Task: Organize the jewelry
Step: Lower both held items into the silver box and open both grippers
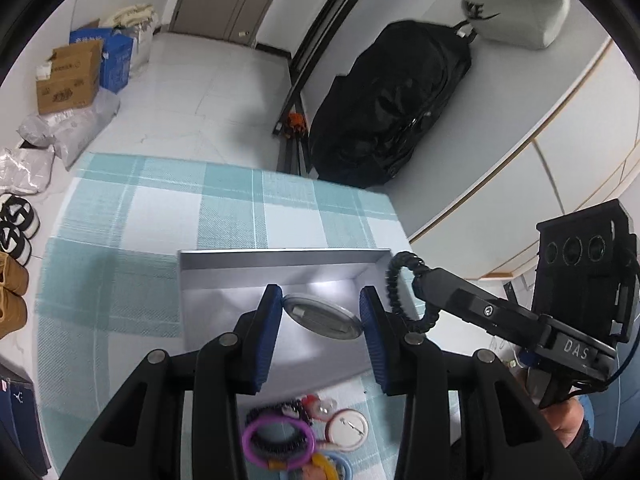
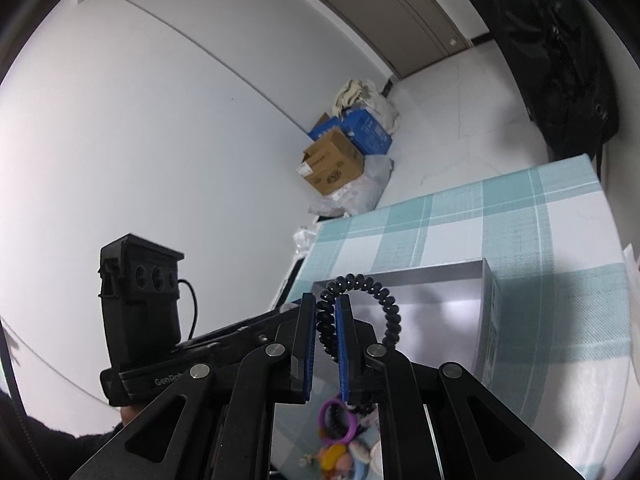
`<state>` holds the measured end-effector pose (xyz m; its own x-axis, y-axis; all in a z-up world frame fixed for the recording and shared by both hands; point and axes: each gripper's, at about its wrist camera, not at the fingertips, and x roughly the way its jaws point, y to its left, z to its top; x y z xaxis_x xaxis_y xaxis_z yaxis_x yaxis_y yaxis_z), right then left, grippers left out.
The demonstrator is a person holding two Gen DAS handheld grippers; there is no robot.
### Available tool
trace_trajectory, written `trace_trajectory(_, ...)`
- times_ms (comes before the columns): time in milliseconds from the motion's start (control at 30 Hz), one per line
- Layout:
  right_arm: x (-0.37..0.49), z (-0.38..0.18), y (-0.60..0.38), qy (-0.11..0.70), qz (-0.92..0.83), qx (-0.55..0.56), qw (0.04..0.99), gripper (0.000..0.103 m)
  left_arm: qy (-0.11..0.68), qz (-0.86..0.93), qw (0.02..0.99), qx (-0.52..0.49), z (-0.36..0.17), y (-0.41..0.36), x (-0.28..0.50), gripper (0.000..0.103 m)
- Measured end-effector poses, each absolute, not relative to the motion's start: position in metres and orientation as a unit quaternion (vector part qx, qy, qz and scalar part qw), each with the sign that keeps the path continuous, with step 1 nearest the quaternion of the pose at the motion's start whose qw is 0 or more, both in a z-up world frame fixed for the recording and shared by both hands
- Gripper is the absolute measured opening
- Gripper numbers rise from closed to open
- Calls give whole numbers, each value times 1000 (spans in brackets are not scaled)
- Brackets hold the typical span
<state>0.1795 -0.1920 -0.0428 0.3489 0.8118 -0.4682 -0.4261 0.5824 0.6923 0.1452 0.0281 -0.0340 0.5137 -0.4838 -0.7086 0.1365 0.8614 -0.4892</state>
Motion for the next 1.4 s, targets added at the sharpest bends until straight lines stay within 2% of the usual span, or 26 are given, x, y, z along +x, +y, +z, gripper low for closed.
trace_trajectory(500,199,-69,-177,432,395,188,789,13,481,-177,833,-207,-59,38,169,36)
trace_trajectory(533,199,-70,-176,434,395,182,789,16,481,-179,832,-209,-59,39,169,38)
trace_trajectory(567,200,-70,-176,437,390,176,791,28,481,-181,832,-210,-59,40,170,42)
trace_trajectory(600,199,-70,-177,434,386,176,795,50,478,-184,831,-214,-58,41,170,54)
trace_trajectory(633,198,-69,-179,430,382,180,798,59,475,-191,831,-218,-57,41,170,67)
trace_trajectory(667,197,-67,-185,419,380,193,801,62,470,-197,831,-223,-56,42,170,69)
trace_trajectory(700,196,-65,-189,412,382,204,802,62,467,-200,830,-228,-56,42,170,72)
trace_trajectory(800,195,-55,-196,397,374,205,813,63,468,-198,829,-234,-55,43,169,73)
trace_trajectory(900,191,-49,-203,390,362,201,823,69,465,-201,828,-241,-51,43,166,73)
trace_trajectory(1200,166,-39,-226,381,335,219,833,74,433,-144,868,-195,-29,48,134,74)
trace_trajectory(1400,134,-23,-228,348,335,195,854,90,413,-115,889,-164,-15,46,110,74)
